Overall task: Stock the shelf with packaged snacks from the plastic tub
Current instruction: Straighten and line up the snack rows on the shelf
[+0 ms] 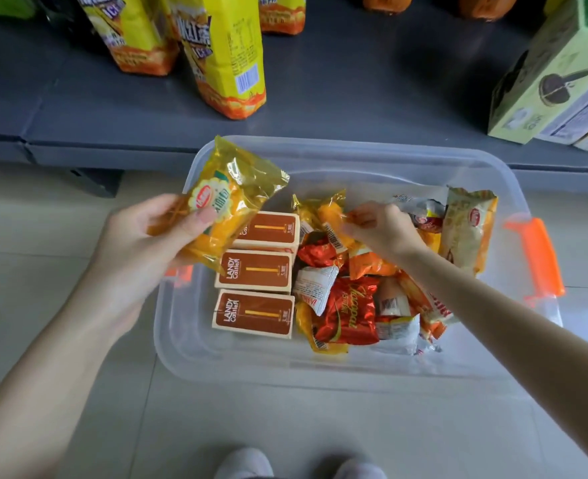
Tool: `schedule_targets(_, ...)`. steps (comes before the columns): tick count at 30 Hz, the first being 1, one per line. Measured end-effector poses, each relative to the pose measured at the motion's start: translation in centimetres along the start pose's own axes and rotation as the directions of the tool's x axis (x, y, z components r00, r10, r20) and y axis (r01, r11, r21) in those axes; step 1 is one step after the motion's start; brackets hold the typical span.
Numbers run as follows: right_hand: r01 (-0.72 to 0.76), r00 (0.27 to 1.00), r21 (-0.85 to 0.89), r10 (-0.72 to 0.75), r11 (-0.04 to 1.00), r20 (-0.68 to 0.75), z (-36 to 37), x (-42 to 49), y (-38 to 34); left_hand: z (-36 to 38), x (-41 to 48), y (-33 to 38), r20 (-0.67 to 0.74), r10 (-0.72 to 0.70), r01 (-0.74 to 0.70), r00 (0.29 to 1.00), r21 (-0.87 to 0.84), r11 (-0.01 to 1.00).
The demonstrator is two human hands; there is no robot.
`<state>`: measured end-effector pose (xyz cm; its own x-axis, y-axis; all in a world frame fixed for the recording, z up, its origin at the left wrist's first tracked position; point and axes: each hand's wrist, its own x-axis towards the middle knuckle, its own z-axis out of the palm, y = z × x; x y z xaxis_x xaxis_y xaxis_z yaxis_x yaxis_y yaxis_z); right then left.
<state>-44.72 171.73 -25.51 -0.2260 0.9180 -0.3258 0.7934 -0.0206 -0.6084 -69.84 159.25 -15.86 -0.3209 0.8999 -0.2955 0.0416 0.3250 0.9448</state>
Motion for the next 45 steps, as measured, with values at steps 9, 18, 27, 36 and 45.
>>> schedule_targets(9, -0.010, 0.999, 0.013, 0.010, 1.000, 0.040, 0.7, -0.6, -1.8, -0.1, -0.1, 0.2, -0.120, -0.090, 0.089, 0.989, -0.016, 0.996)
schedule_targets(18, -0.395, 0.887, 0.676, 0.067, 0.622, 0.457, -11.6, -12.1, -14.0, 0.7, -7.3, 10.3, -0.082, -0.305, 0.298, 0.949, -0.086, 0.951)
schedule_targets(27, -0.481, 0.862, 0.777, 0.056, 0.407, 0.505, -25.3, -23.4, -29.9, -3.1, -17.7, 31.4, -0.099, -0.309, 0.289, 0.946, -0.182, 0.940)
schedule_targets(36, -0.447, 0.891, 0.803, 0.114, 0.395, 0.440, -40.5, -33.1, -48.3, -8.4, -26.5, 53.7, -0.102, -0.139, 0.129, 0.985, -0.100, 0.987)
schedule_targets(45, -0.414, 0.895, 0.859, -0.037, 0.303, 0.444, -49.7, -40.7, -59.2, -10.5, -33.9, 67.1, -0.263, -0.031, -0.005, 0.964, -0.138, 0.990)
